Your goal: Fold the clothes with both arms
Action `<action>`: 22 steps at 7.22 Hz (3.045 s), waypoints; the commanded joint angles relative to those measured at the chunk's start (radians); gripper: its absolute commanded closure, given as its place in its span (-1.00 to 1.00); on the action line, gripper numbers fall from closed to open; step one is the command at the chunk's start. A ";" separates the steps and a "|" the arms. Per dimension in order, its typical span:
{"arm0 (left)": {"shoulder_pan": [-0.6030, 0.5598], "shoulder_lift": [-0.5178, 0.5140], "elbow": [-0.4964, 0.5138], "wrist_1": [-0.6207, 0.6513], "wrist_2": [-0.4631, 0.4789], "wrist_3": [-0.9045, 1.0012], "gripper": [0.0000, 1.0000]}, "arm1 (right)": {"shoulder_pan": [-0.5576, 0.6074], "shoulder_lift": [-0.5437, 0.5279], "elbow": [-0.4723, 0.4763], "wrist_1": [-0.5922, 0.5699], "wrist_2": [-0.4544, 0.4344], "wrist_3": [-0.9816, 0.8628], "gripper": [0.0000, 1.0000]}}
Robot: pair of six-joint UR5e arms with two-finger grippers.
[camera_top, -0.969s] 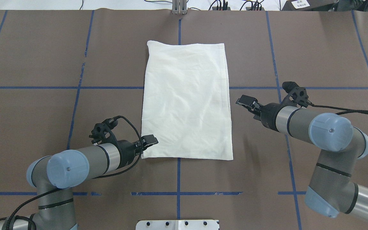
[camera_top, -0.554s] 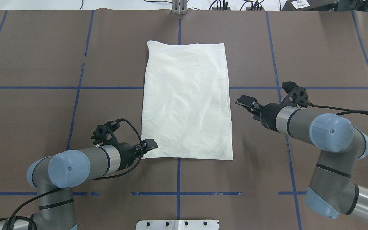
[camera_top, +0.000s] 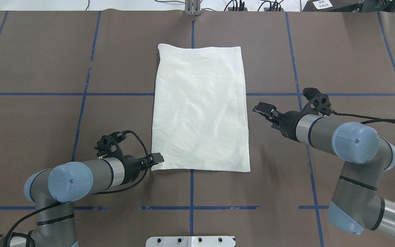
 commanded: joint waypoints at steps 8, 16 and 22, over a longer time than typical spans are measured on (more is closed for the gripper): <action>0.007 -0.022 0.025 -0.008 0.004 -0.009 0.62 | 0.000 -0.003 -0.007 0.003 -0.002 0.001 -1.00; 0.007 -0.031 0.010 -0.008 0.009 -0.007 1.00 | -0.145 0.221 0.021 -0.463 -0.046 0.248 -0.87; 0.007 -0.029 0.010 -0.008 0.012 -0.004 1.00 | -0.258 0.314 -0.031 -0.686 -0.111 0.343 -0.91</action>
